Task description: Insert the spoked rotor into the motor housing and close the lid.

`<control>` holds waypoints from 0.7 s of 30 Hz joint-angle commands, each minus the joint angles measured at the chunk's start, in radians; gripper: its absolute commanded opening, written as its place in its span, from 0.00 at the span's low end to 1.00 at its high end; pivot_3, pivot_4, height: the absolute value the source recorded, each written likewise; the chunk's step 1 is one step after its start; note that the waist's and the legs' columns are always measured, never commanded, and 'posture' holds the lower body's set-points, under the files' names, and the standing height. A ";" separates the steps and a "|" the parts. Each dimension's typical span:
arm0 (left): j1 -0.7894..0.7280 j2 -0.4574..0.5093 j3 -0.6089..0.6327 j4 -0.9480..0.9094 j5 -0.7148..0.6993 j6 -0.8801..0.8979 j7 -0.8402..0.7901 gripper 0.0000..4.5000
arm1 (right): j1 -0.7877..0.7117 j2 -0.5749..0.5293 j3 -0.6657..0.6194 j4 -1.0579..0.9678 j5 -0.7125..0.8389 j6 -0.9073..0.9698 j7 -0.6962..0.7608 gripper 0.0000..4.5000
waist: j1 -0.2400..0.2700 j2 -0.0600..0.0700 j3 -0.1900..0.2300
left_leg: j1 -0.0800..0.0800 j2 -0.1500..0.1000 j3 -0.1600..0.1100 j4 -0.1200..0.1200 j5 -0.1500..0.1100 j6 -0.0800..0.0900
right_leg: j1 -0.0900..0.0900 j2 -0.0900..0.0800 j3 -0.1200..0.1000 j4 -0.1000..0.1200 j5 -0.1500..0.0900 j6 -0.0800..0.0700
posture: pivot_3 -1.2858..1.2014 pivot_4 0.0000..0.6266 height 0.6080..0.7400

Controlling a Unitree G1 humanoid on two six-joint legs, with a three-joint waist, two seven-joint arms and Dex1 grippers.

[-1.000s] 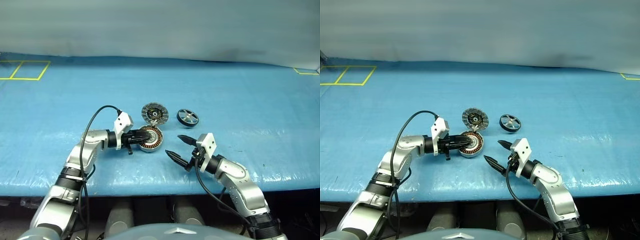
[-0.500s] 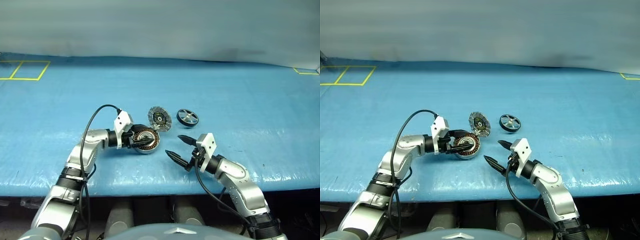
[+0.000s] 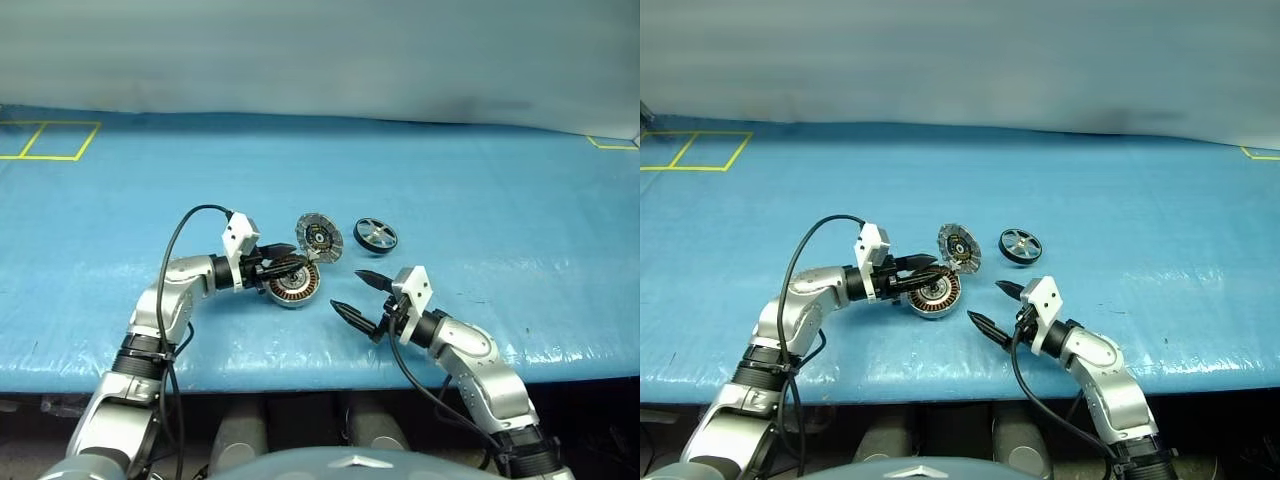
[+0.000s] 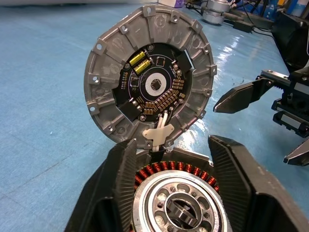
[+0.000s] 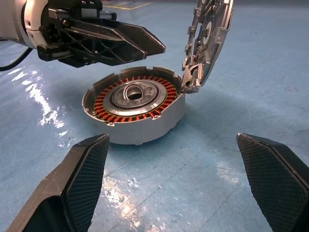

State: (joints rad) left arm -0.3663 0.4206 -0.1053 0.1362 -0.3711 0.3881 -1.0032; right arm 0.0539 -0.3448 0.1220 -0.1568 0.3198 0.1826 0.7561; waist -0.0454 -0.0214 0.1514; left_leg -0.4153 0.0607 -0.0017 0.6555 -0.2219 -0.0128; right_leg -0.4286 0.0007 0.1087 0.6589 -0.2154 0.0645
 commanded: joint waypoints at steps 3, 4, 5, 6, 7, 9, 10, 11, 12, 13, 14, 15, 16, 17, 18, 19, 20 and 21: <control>0.011 0.025 0.026 -0.073 -0.041 0.029 -0.024 0.01 | -0.015 0.007 -0.001 -0.003 0.002 -0.021 0.000 1.00 | 0.000 0.000 0.000 | 0.000 0.000 0.000 0.000 0.000 0.000 | 0.000 0.000 0.000 0.000 0.000 0.000 | 0.52 0.24 1.00; 0.016 0.030 0.024 -0.079 -0.043 0.034 -0.029 0.00 | -0.016 0.007 0.000 -0.002 0.001 -0.021 0.000 1.00 | 0.000 0.000 0.000 | 0.000 0.000 0.000 0.000 0.000 0.000 | 0.000 0.000 0.000 0.000 0.000 0.000 | 0.52 0.24 1.00; 0.020 0.034 0.021 -0.086 -0.047 0.040 -0.034 0.00 | -0.016 0.008 0.000 -0.001 0.001 -0.022 0.000 1.00 | 0.000 0.000 0.000 | 0.000 0.000 0.000 0.000 0.000 0.000 | 0.000 0.000 0.000 0.000 0.000 0.000 | 0.52 0.24 1.00; 0.023 0.037 0.020 -0.091 -0.052 0.046 -0.041 0.00 | -0.017 0.008 0.000 -0.001 0.000 -0.022 0.000 1.00 | -0.001 0.000 0.000 | 0.000 0.000 0.000 0.000 0.000 0.000 | 0.000 0.000 0.000 0.000 0.000 0.000 | 0.52 0.24 1.00; 0.025 0.038 0.019 -0.094 -0.055 0.051 -0.046 0.00 | -0.018 0.008 0.001 0.000 0.000 -0.022 0.000 1.00 | -0.001 0.000 0.000 | 0.000 0.000 0.000 0.000 0.000 0.000 | 0.000 0.000 0.000 0.000 0.000 0.000 | 0.52 0.24 1.00; 0.030 0.045 0.012 -0.102 -0.050 0.055 -0.053 0.00 | -0.017 0.008 0.001 0.000 -0.001 -0.022 0.000 1.00 | -0.001 0.000 0.000 | 0.000 0.000 0.000 0.000 0.000 0.000 | 0.000 0.000 0.000 0.000 0.000 0.000 | 0.52 0.24 1.00; 0.032 0.047 0.009 -0.103 -0.045 0.052 -0.052 0.00 | -0.016 0.008 0.001 -0.001 -0.001 -0.022 0.000 1.00 | -0.001 0.000 0.000 | 0.000 0.000 0.000 0.000 0.000 0.000 | 0.000 0.000 0.000 0.000 0.000 0.000 | 0.52 0.24 1.00; 0.034 0.047 0.008 -0.104 -0.042 0.051 -0.051 0.00 | -0.015 0.007 0.001 -0.001 -0.001 -0.022 0.000 1.00 | -0.001 0.000 0.000 | 0.000 0.000 0.000 0.000 0.000 0.000 | 0.000 0.000 0.000 0.000 0.000 0.000 | 0.52 0.24 1.00; 0.033 0.047 0.008 -0.104 -0.041 0.051 -0.051 0.00 | -0.016 0.007 0.001 -0.001 -0.001 -0.022 -0.001 1.00 | 0.000 0.000 0.000 | 0.000 0.000 0.000 0.000 0.000 0.000 | 0.000 0.000 0.000 0.000 0.000 0.000 | 0.52 0.24 1.00; 0.033 0.048 0.007 -0.103 -0.037 0.051 -0.047 0.00 | -0.014 0.006 0.001 -0.001 -0.001 -0.023 -0.001 1.00 | 0.000 0.000 0.000 | 0.000 0.000 0.000 0.000 0.000 0.000 | 0.000 0.000 0.000 0.000 0.000 0.000 | 0.52 0.24 1.00; 0.032 0.051 0.002 -0.102 -0.030 0.050 -0.045 0.00 | -0.013 0.006 0.001 -0.002 -0.002 -0.023 -0.002 1.00 | 0.000 0.000 0.000 | 0.000 0.000 0.000 0.000 0.000 0.000 | 0.000 0.000 0.000 0.000 0.000 0.000 | 0.52 0.24 1.00; 0.032 0.055 -0.004 -0.100 -0.021 0.050 -0.043 0.00 | -0.013 0.006 0.001 -0.002 -0.002 -0.023 -0.002 1.00 | 0.000 0.000 0.000 | 0.000 0.000 0.000 0.000 0.000 0.000 | 0.000 0.000 0.000 0.000 0.000 0.000 | 0.52 0.24 1.00; 0.031 0.059 -0.014 -0.097 -0.009 0.051 -0.041 0.00 | -0.013 0.006 0.001 -0.002 -0.003 -0.024 -0.003 1.00 | 0.000 0.000 0.000 | 0.000 0.000 0.000 0.000 0.000 0.000 | 0.000 0.000 0.000 0.000 0.000 0.000 | 0.52 0.24 1.00; 0.031 0.063 -0.021 -0.095 -0.001 0.052 -0.040 0.00 | -0.013 0.007 0.001 -0.002 -0.003 -0.024 -0.004 1.00 | -0.001 0.000 0.000 | 0.000 0.000 0.000 0.000 0.000 0.000 | 0.000 0.000 0.000 0.000 0.000 0.000 | 0.52 0.24 1.00; 0.031 0.068 -0.033 -0.091 0.014 0.049 -0.037 0.00 | -0.013 0.007 0.001 -0.002 -0.003 -0.024 -0.004 1.00 | -0.001 0.000 0.000 | 0.000 0.000 0.000 0.000 0.000 0.000 | 0.000 0.000 0.000 0.000 0.000 0.000 | 0.52 0.24 1.00; 0.031 0.077 -0.053 -0.085 0.040 0.038 -0.038 0.00 | -0.013 0.007 0.001 -0.002 -0.003 -0.025 -0.004 1.00 | -0.001 0.000 0.000 | 0.000 0.000 0.000 0.000 0.000 0.000 | 0.000 0.000 0.000 0.000 0.000 0.000 | 0.52 0.24 1.00; 0.031 0.082 -0.067 -0.081 0.056 0.035 -0.040 0.00 | -0.013 0.008 0.001 -0.002 -0.003 -0.026 -0.004 1.00 | -0.001 0.000 0.000 | 0.000 0.000 0.000 0.000 0.000 0.000 | 0.000 0.000 0.000 0.000 0.000 0.000 | 0.52 0.24 1.00; 0.031 0.085 -0.076 -0.078 0.068 0.032 -0.040 0.00 | -0.013 0.008 0.001 -0.001 -0.004 -0.027 -0.005 1.00 | -0.001 0.000 0.000 | 0.000 0.000 0.000 0.000 0.000 0.000 | 0.000 0.000 0.000 0.000 0.000 0.000 | 0.52 0.24 1.00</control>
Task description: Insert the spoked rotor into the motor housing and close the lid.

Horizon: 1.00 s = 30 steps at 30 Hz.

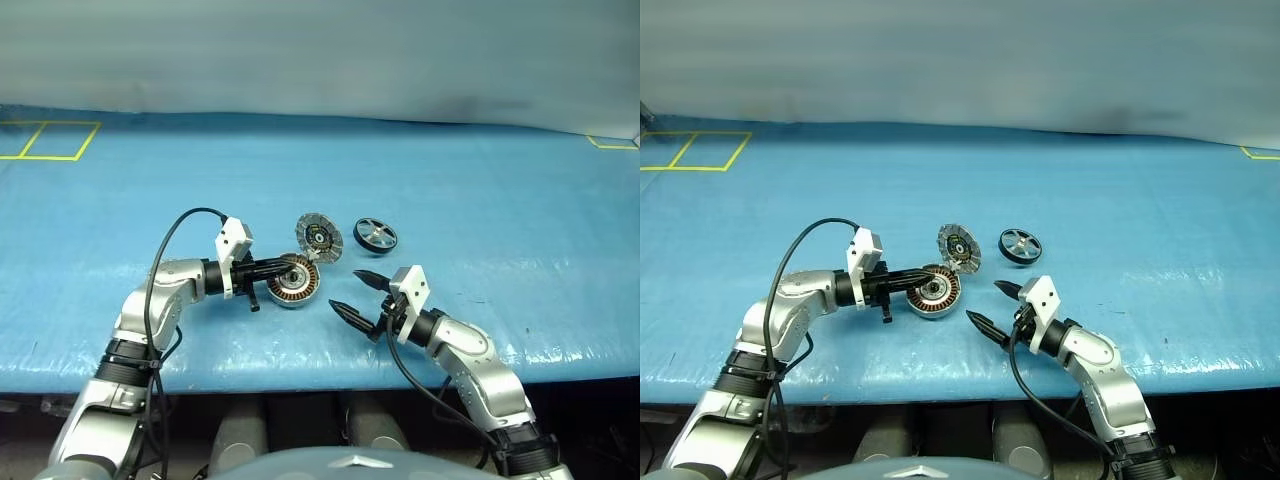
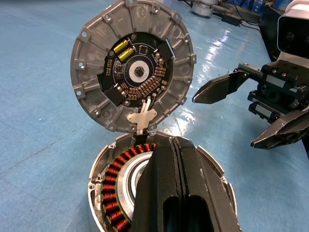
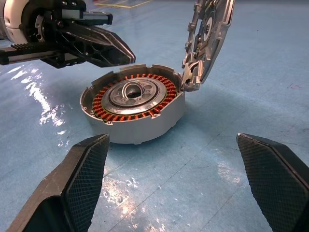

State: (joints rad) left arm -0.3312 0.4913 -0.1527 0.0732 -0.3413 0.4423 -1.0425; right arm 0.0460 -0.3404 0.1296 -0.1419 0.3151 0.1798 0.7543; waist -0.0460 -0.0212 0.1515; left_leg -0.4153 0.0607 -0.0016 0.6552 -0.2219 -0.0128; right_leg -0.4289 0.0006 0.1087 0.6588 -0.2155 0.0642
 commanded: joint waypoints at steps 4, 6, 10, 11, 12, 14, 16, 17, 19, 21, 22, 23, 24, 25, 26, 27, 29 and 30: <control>-0.010 0.027 -0.048 -0.001 0.081 -0.028 0.013 0.00 | -0.005 0.005 -0.008 -0.015 0.001 -0.027 -0.006 1.00 | 0.000 0.000 0.000 | 0.000 0.000 0.000 0.000 0.000 0.000 | 0.000 0.000 0.000 0.000 0.000 0.000 | 0.52 0.24 1.00; -0.009 0.034 -0.053 0.005 0.101 -0.029 0.024 0.00 | -0.006 0.006 -0.008 -0.013 -0.002 -0.030 -0.011 1.00 | 0.000 0.000 0.000 | 0.000 0.000 0.000 0.000 0.000 0.000 | 0.000 0.000 0.000 0.000 0.000 0.000 | 0.52 0.24 1.00; -0.003 0.032 -0.039 0.001 0.094 -0.028 0.033 0.00 | -0.005 0.008 -0.007 -0.013 -0.005 -0.032 -0.017 1.00 | -0.002 0.000 0.000 | 0.000 0.000 0.000 0.000 0.000 0.000 | 0.000 0.000 0.000 0.000 0.000 0.000 | 0.52 0.24 1.00; -0.002 0.030 -0.034 -0.001 0.094 -0.028 0.038 0.00 | -0.005 0.009 -0.006 -0.012 -0.006 -0.032 -0.018 1.00 | -0.002 0.000 0.000 | 0.000 0.000 0.000 0.000 0.000 0.000 | 0.000 0.000 0.000 0.000 0.000 0.000 | 0.52 0.24 1.00; -0.003 0.029 -0.032 -0.003 0.091 -0.029 0.040 0.00 | -0.006 0.010 -0.006 -0.010 -0.008 -0.032 -0.018 1.00 | -0.002 0.000 0.000 | 0.000 0.000 0.000 0.000 0.000 0.000 | 0.000 0.000 0.000 0.000 0.000 0.000 | 0.52 0.24 1.00; -0.003 0.019 -0.019 -0.008 0.077 -0.037 0.047 0.00 | -0.007 0.011 -0.006 -0.008 -0.010 -0.033 -0.017 1.00 | -0.003 0.000 0.000 | 0.000 0.000 0.000 0.000 0.000 0.000 | 0.000 0.000 0.000 0.000 0.000 0.000 | 0.52 0.24 1.00; -0.007 -0.006 0.013 -0.018 0.031 -0.026 0.053 0.00 | -0.007 0.012 -0.006 -0.007 -0.011 -0.033 -0.016 1.00 | -0.003 0.000 0.000 | 0.000 0.000 0.000 0.000 0.000 0.000 | 0.000 0.000 0.000 0.000 0.000 0.000 | 0.52 0.24 1.00; -0.009 -0.019 0.030 -0.023 0.012 -0.026 0.057 0.00 | -0.008 0.012 -0.006 -0.007 -0.011 -0.033 -0.015 1.00 | -0.003 0.000 0.000 | 0.000 0.000 0.000 0.000 0.000 0.000 | 0.000 0.000 0.000 0.000 0.000 0.000 | 0.52 0.24 1.00; -0.013 -0.037 0.055 -0.033 -0.020 -0.021 0.061 0.00 | -0.007 0.013 -0.005 -0.007 -0.012 -0.033 -0.015 1.00 | -0.003 0.000 0.000 | 0.000 0.000 0.000 0.000 0.000 0.000 | 0.000 0.000 0.000 0.000 0.000 0.000 | 0.52 0.24 1.00; -0.016 -0.039 0.058 -0.039 -0.025 -0.022 0.062 0.00 | -0.006 0.014 -0.004 -0.008 -0.013 -0.033 -0.015 1.00 | -0.003 0.000 0.000 | 0.000 0.000 0.000 0.000 0.000 0.000 | 0.000 0.000 0.000 0.000 0.000 0.000 | 0.52 0.24 1.00; -0.017 -0.039 0.056 -0.040 -0.024 -0.022 0.061 0.00 | -0.006 0.014 -0.004 -0.008 -0.014 -0.032 -0.015 1.00 | -0.003 0.000 0.000 | 0.000 0.000 0.000 0.000 0.000 0.000 | 0.000 0.000 0.000 0.000 0.000 0.000 | 0.52 0.24 1.00; -0.018 -0.038 0.054 -0.039 -0.023 -0.022 0.060 0.00 | -0.006 0.014 -0.004 -0.008 -0.014 -0.032 -0.014 1.00 | -0.003 0.000 0.000 | 0.000 0.000 0.000 0.000 0.000 0.000 | 0.000 0.000 0.000 0.000 0.000 0.000 | 0.52 0.24 1.00; -0.020 -0.038 0.051 -0.037 -0.022 -0.022 0.059 0.00 | -0.006 0.014 -0.004 -0.008 -0.014 -0.032 -0.015 1.00 | -0.004 0.000 0.000 | 0.000 0.000 0.000 0.000 0.000 0.000 | 0.000 0.000 0.000 0.000 0.000 0.000 | 0.52 0.24 1.00; -0.023 -0.036 0.044 -0.033 -0.017 -0.024 0.058 0.00 | -0.006 0.015 -0.005 -0.008 -0.015 -0.033 -0.015 1.00 | -0.004 0.000 0.000 | 0.000 0.000 0.000 0.000 0.000 0.000 | 0.000 0.000 0.000 0.000 0.000 0.000 | 0.52 0.24 1.00; -0.025 -0.034 0.038 -0.030 -0.010 -0.027 0.059 0.00 | -0.006 0.015 -0.005 -0.009 -0.014 -0.033 -0.015 1.00 | -0.004 0.000 0.000 | 0.000 0.000 0.000 0.000 0.000 0.000 | 0.000 0.000 0.000 0.000 0.000 0.000 | 0.52 0.24 1.00; -0.026 -0.034 0.035 -0.026 -0.007 -0.029 0.062 0.00 | -0.005 0.015 -0.006 -0.009 -0.015 -0.034 -0.016 1.00 | -0.004 0.000 0.000 | 0.000 0.000 0.000 0.000 0.000 0.000 | 0.000 0.000 0.000 0.000 0.000 0.000 | 0.52 0.24 1.00; -0.029 -0.027 0.024 -0.021 0.004 -0.027 0.060 0.00 | -0.004 0.016 -0.006 -0.009 -0.015 -0.034 -0.017 1.00 | -0.004 0.000 0.000 | 0.000 0.000 0.000 0.000 0.000 0.000 | 0.000 0.000 0.000 0.000 0.000 0.000 | 0.52 0.24 1.00; -0.030 -0.022 0.017 -0.018 0.014 -0.028 0.060 0.00 | -0.002 0.016 -0.007 -0.009 -0.015 -0.035 -0.017 1.00 | -0.005 0.000 0.000 | 0.000 0.000 0.000 0.000 0.000 0.000 | 0.000 0.000 0.000 0.000 0.000 0.000 | 0.52 0.24 1.00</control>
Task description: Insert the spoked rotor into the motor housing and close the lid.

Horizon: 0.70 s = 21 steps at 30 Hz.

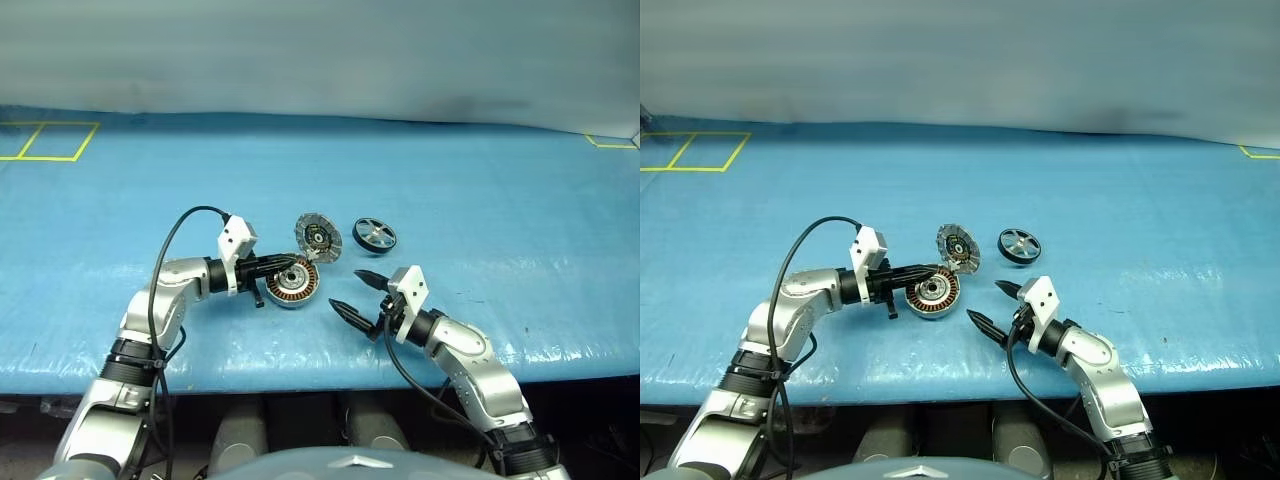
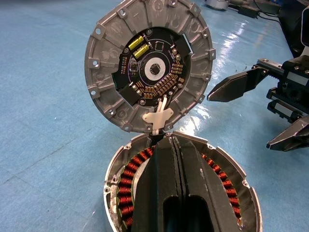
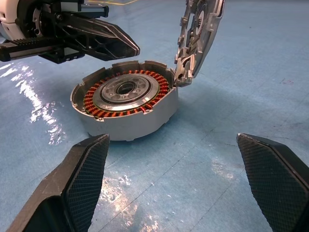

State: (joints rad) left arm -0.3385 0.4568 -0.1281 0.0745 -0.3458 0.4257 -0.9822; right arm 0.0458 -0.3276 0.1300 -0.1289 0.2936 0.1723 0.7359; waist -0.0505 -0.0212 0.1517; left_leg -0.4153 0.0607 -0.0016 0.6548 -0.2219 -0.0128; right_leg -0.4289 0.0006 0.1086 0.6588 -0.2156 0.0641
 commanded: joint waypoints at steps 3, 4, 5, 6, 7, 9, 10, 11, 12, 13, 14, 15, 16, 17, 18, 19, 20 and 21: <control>-0.026 0.017 -0.025 -0.011 0.042 -0.018 -0.006 0.00 | -0.001 0.004 -0.007 -0.022 0.007 -0.028 0.001 1.00 | 0.000 0.000 0.000 | 0.000 0.000 0.000 0.000 0.000 0.000 | 0.000 0.000 0.000 0.000 0.000 0.000 | 0.52 0.24 1.00; -0.026 0.016 -0.028 -0.010 0.045 -0.019 -0.009 0.00 | -0.001 0.004 -0.007 -0.022 0.008 -0.029 0.001 1.00 | 0.000 0.000 0.000 | 0.000 0.000 0.000 0.000 0.000 0.000 | 0.000 0.000 0.000 0.000 0.000 0.000 | 0.52 0.24 1.00; -0.027 0.014 -0.033 -0.009 0.047 -0.019 -0.009 0.00 | -0.001 0.004 -0.006 -0.021 0.007 -0.030 0.001 1.00 | -0.001 0.000 0.000 | 0.000 0.000 0.000 0.000 0.000 0.000 | 0.000 0.000 0.000 0.000 0.000 0.000 | 0.52 0.24 1.00; -0.028 0.012 -0.039 -0.007 0.051 -0.021 -0.009 0.00 | -0.002 0.005 -0.006 -0.021 0.007 -0.032 0.001 1.00 | 0.000 0.000 0.000 | 0.000 0.000 0.000 0.000 0.000 0.000 | 0.000 0.000 0.000 0.000 0.000 0.000 | 0.52 0.24 1.00; -0.031 0.011 -0.049 -0.003 0.059 -0.025 -0.011 0.00 | -0.003 0.005 -0.006 -0.020 0.008 -0.033 0.001 1.00 | 0.000 0.000 0.000 | 0.000 0.000 0.000 0.000 0.000 0.000 | 0.000 0.000 0.000 0.000 0.000 0.000 | 0.52 0.24 1.00; -0.034 0.006 -0.061 0.003 0.066 -0.027 -0.014 0.00 | -0.004 0.005 -0.006 -0.019 0.007 -0.034 0.001 1.00 | 0.000 0.000 0.000 | 0.000 0.000 0.000 0.000 0.000 0.000 | 0.000 0.000 0.000 0.000 0.000 0.000 | 0.52 0.24 1.00; -0.035 0.004 -0.067 0.006 0.069 -0.027 -0.016 0.00 | -0.004 0.006 -0.005 -0.019 0.007 -0.034 0.000 1.00 | 0.000 0.000 0.000 | 0.000 0.000 0.000 0.000 0.000 0.000 | 0.000 0.000 0.000 0.000 0.000 0.000 | 0.52 0.24 1.00; -0.037 0.005 -0.076 0.009 0.078 -0.028 -0.017 0.00 | -0.003 0.006 -0.004 -0.019 0.006 -0.035 0.000 1.00 | 0.000 0.000 0.000 | 0.000 0.000 0.000 0.000 0.000 0.000 | 0.000 0.000 0.000 0.000 0.000 0.000 | 0.52 0.24 1.00; -0.039 0.006 -0.083 0.013 0.088 -0.030 -0.015 0.00 | -0.003 0.007 -0.004 -0.019 0.005 -0.035 0.000 1.00 | 0.000 0.000 0.000 | 0.000 0.000 0.000 0.000 0.000 0.000 | 0.000 0.000 0.000 0.000 0.000 0.000 | 0.52 0.24 1.00; -0.040 0.007 -0.091 0.018 0.097 -0.030 -0.011 0.00 | -0.003 0.007 -0.004 -0.019 0.005 -0.036 -0.001 1.00 | 0.000 0.000 0.000 | 0.000 0.000 0.000 0.000 0.000 0.000 | 0.000 0.000 0.000 0.000 0.000 0.000 | 0.52 0.24 1.00; -0.041 0.011 -0.100 0.023 0.107 -0.031 -0.010 0.00 | -0.003 0.008 -0.004 -0.019 0.004 -0.036 -0.002 1.00 | 0.000 0.000 0.000 | 0.000 0.000 0.000 0.000 0.000 0.000 | 0.000 0.000 0.000 0.000 0.000 0.000 | 0.52 0.24 1.00; -0.041 0.014 -0.106 0.026 0.114 -0.027 -0.008 0.00 | -0.003 0.008 -0.005 -0.019 0.004 -0.037 -0.002 1.00 | 0.000 0.000 0.000 | 0.000 0.000 0.000 0.000 0.000 0.000 | 0.000 0.000 0.000 0.000 0.000 0.000 | 0.52 0.24 1.00; -0.040 0.018 -0.110 0.030 0.124 -0.025 -0.005 0.00 | -0.002 0.008 -0.005 -0.019 0.003 -0.038 -0.003 1.00 | 0.000 0.000 0.000 | 0.000 0.000 0.000 0.000 0.000 0.000 | 0.000 0.000 0.000 0.000 0.000 0.000 | 0.52 0.24 1.00; -0.040 0.020 -0.113 0.032 0.130 -0.021 -0.004 0.00 | -0.002 0.008 -0.006 -0.018 0.003 -0.039 -0.004 1.00 | -0.001 0.000 0.000 | 0.000 0.000 0.000 0.000 0.000 0.000 | 0.000 0.000 0.000 0.000 0.000 0.000 | 0.52 0.24 1.00; -0.040 0.021 -0.113 0.033 0.134 -0.018 -0.003 0.00 | -0.001 0.008 -0.007 -0.018 0.002 -0.039 -0.004 1.00 | -0.002 0.000 0.000 | 0.000 0.000 0.000 0.000 0.000 0.000 | 0.000 0.000 0.000 0.000 0.000 0.000 | 0.52 0.24 1.00; -0.039 0.022 -0.112 0.033 0.135 -0.017 -0.001 0.00 | -0.001 0.008 -0.007 -0.018 0.002 -0.040 -0.005 1.00 | -0.002 0.000 0.000 | 0.000 0.000 0.000 0.000 0.000 0.000 | 0.000 0.000 0.000 0.000 0.000 0.000 | 0.52 0.24 1.00; -0.037 0.023 -0.110 0.033 0.135 -0.016 0.000 0.00 | -0.001 0.009 -0.007 -0.018 0.001 -0.041 -0.006 1.00 | -0.002 0.000 0.000 | 0.000 0.000 0.000 0.000 0.000 0.000 | 0.000 0.000 0.000 0.000 0.000 0.000 | 0.52 0.24 1.00; -0.037 0.024 -0.109 0.032 0.135 -0.016 0.002 0.00 | -0.001 0.010 -0.006 -0.018 0.000 -0.041 -0.006 1.00 | -0.002 0.000 0.000 | 0.001 0.000 0.000 0.000 0.000 0.000 | 0.000 0.000 0.000 0.000 0.000 0.000 | 0.52 0.24 1.00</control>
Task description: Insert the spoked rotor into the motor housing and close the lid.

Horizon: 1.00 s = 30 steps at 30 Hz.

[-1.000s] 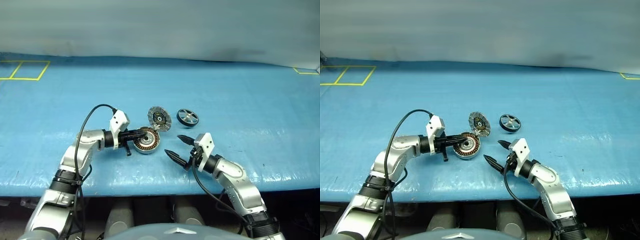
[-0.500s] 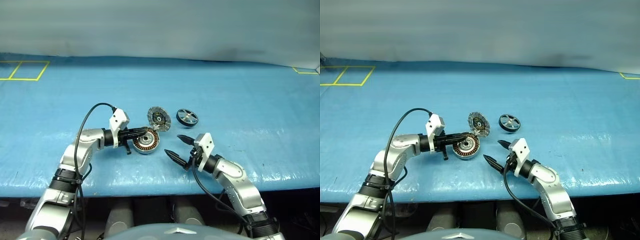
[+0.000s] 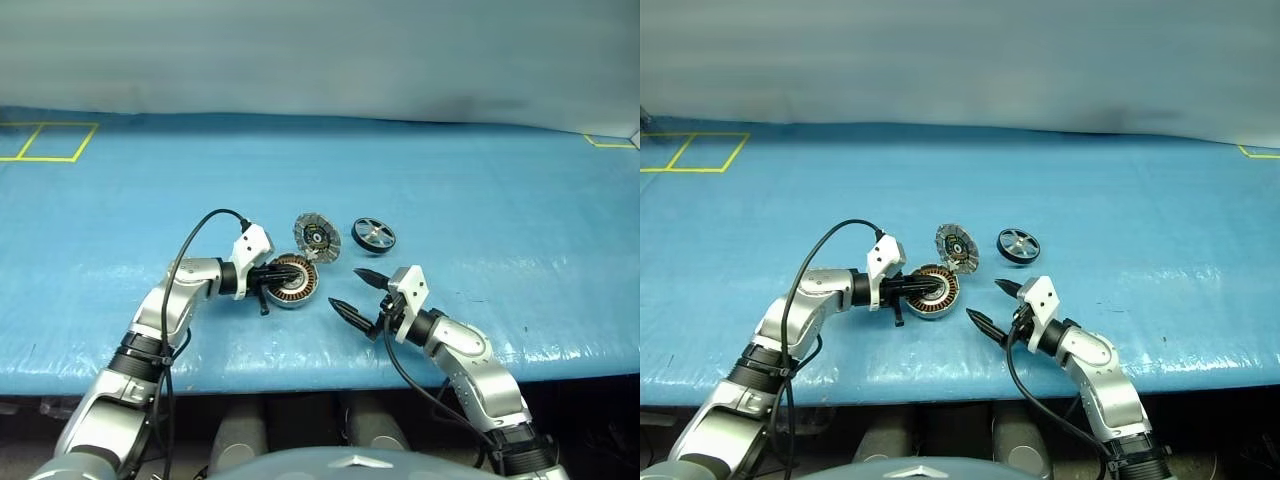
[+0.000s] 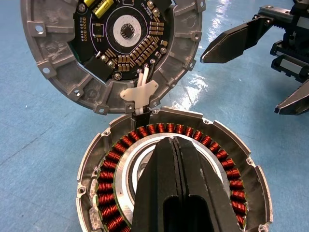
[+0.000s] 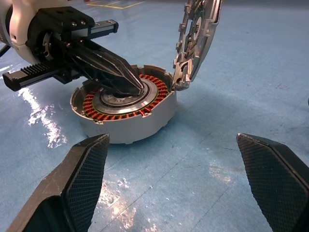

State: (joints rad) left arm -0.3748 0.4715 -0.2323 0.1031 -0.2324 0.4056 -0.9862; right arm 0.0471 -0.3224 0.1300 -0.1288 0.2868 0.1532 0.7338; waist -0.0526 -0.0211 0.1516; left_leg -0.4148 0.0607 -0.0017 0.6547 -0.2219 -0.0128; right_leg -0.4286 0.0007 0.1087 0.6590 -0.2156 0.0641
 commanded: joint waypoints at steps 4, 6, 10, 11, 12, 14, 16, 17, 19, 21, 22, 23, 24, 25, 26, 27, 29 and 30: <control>0.005 0.008 0.009 -0.001 0.011 -0.003 0.011 0.00 | -0.002 0.006 -0.007 -0.019 0.005 -0.023 -0.006 1.00 | -0.001 0.000 0.000 | 0.000 0.000 0.000 0.000 0.000 0.000 | 0.000 0.000 0.000 0.000 0.000 0.000 | 0.52 0.24 1.00; 0.012 -0.004 0.039 -0.015 -0.026 -0.004 0.009 0.00 | -0.003 0.008 -0.008 -0.020 0.005 -0.022 -0.008 1.00 | -0.002 0.000 0.000 | 0.000 0.000 0.000 0.000 0.000 0.000 | 0.000 0.000 0.000 0.000 0.000 0.000 | 0.52 0.24 1.00; 0.026 -0.042 0.126 -0.056 -0.137 0.002 0.004 0.00 | -0.008 0.011 -0.015 -0.030 0.006 -0.024 -0.021 1.00 | -0.003 0.000 0.000 | 0.000 0.000 0.000 0.000 0.000 0.000 | 0.000 0.000 0.000 0.000 0.000 0.000 | 0.52 0.24 1.00; 0.028 -0.049 0.141 -0.062 -0.153 0.006 0.007 0.00 | -0.009 0.011 -0.017 -0.031 0.007 -0.025 -0.025 1.00 | -0.003 0.000 0.000 | 0.000 0.000 0.000 0.000 0.000 0.000 | 0.000 0.000 0.000 0.000 0.000 0.000 | 0.52 0.24 1.00; 0.032 -0.053 0.154 -0.073 -0.169 0.006 0.007 0.00 | -0.011 0.011 -0.019 -0.034 0.008 -0.025 -0.027 1.00 | -0.003 0.000 0.000 | -0.001 0.000 0.000 0.000 0.000 0.000 | 0.000 0.000 0.000 0.000 0.000 0.000 | 0.52 0.24 1.00; 0.043 -0.057 0.174 -0.090 -0.194 0.006 0.007 0.00 | -0.014 0.010 -0.021 -0.041 0.010 -0.022 -0.029 1.00 | -0.003 0.000 0.000 | -0.001 0.000 0.000 0.000 0.000 0.000 | 0.000 0.000 0.000 0.000 0.000 0.000 | 0.52 0.24 1.00; 0.054 -0.060 0.190 -0.105 -0.211 0.003 0.012 0.00 | -0.016 0.008 -0.023 -0.045 0.011 -0.020 -0.029 1.00 | -0.004 0.000 0.000 | 0.000 0.000 0.000 0.000 0.000 0.000 | 0.000 0.000 0.000 0.000 0.000 0.000 | 0.52 0.24 1.00; 0.060 -0.061 0.200 -0.111 -0.219 0.004 0.017 0.00 | -0.018 0.006 -0.025 -0.048 0.012 -0.019 -0.030 1.00 | -0.005 0.000 0.000 | 0.000 0.000 0.000 0.000 0.000 0.000 | 0.000 0.000 0.000 0.000 0.000 0.000 | 0.52 0.24 1.00; 0.074 -0.060 0.215 -0.121 -0.221 0.003 0.033 0.00 | -0.022 0.003 -0.028 -0.052 0.007 -0.018 -0.037 1.00 | -0.006 0.000 0.000 | 0.000 0.000 0.000 0.000 0.000 0.000 | 0.000 0.000 0.000 0.000 0.000 0.000 | 0.52 0.24 1.00; 0.092 -0.057 0.225 -0.131 -0.215 -0.004 0.060 0.00 | -0.029 -0.005 -0.036 -0.056 -0.001 -0.005 -0.054 1.00 | -0.007 0.000 0.000 | 0.000 0.000 0.000 0.000 0.000 0.000 | 0.000 0.000 0.000 0.000 0.000 0.000 | 0.52 0.24 1.00; 0.101 -0.055 0.227 -0.135 -0.206 -0.011 0.074 0.00 | -0.036 -0.010 -0.041 -0.055 -0.014 0.009 -0.073 1.00 | -0.007 0.000 0.000 | 0.000 0.000 0.000 0.000 0.000 0.000 | 0.000 0.000 0.000 0.000 0.000 0.000 | 0.52 0.24 1.00; 0.109 -0.052 0.226 -0.139 -0.196 -0.016 0.087 0.00 | -0.042 -0.017 -0.045 -0.052 -0.027 0.022 -0.090 1.00 | -0.007 0.000 0.000 | 0.000 0.000 0.000 0.000 0.000 0.000 | 0.000 0.000 0.000 0.000 0.000 0.000 | 0.52 0.24 1.00; 0.117 -0.048 0.222 -0.142 -0.181 -0.021 0.104 0.00 | -0.051 -0.024 -0.048 -0.047 -0.045 0.040 -0.114 1.00 | -0.007 0.000 0.000 | 0.000 0.000 0.000 0.000 0.000 0.000 | 0.000 0.000 0.000 0.000 0.000 0.000 | 0.52 0.24 1.00; 0.123 -0.044 0.214 -0.145 -0.164 -0.029 0.116 0.00 | -0.061 -0.032 -0.052 -0.041 -0.068 0.057 -0.140 1.00 | -0.007 0.000 0.000 | 0.000 0.000 0.000 0.000 0.000 0.000 | 0.000 0.000 0.000 0.000 0.000 0.000 | 0.52 0.24 1.00; 0.131 -0.041 0.203 -0.153 -0.145 -0.039 0.127 0.00 | -0.073 -0.040 -0.057 -0.032 -0.091 0.072 -0.167 1.00 | -0.007 0.000 0.000 | 0.000 0.000 0.000 0.000 0.000 0.000 | 0.000 0.000 0.000 0.000 0.000 0.000 | 0.52 0.24 1.00; 0.138 -0.039 0.191 -0.162 -0.124 -0.049 0.138 0.00 | -0.088 -0.048 -0.063 -0.024 -0.109 0.086 -0.193 1.00 | -0.007 0.000 0.000 | 0.000 0.000 0.000 0.000 0.000 0.000 | 0.000 0.000 0.000 0.000 0.000 0.000 | 0.52 0.24 1.00; 0.149 -0.038 0.172 -0.176 -0.085 -0.073 0.161 0.00 | -0.116 -0.058 -0.074 -0.013 -0.130 0.100 -0.221 1.00 | -0.006 0.000 0.000 | 0.000 0.000 0.000 0.000 0.000 0.000 | 0.000 0.000 0.000 0.000 0.000 0.000 | 0.52 0.24 1.00; 0.153 -0.037 0.165 -0.180 -0.071 -0.083 0.169 0.00 | -0.127 -0.062 -0.076 -0.010 -0.135 0.104 -0.227 1.00 | -0.006 0.000 0.000 | 0.000 0.000 0.000 0.000 0.000 0.000 | 0.000 0.000 0.000 0.000 0.000 0.000 | 0.52 0.24 1.00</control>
State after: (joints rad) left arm -0.2225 0.4336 -0.0559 -0.0258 -0.3251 0.3574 -0.8311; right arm -0.0585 -0.3773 0.0801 -0.1202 0.1620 0.2548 0.5249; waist -0.0591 -0.0211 0.1517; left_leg -0.4152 0.0604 -0.0014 0.6546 -0.2219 -0.0129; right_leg -0.4289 0.0002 0.1090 0.6588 -0.2156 0.0641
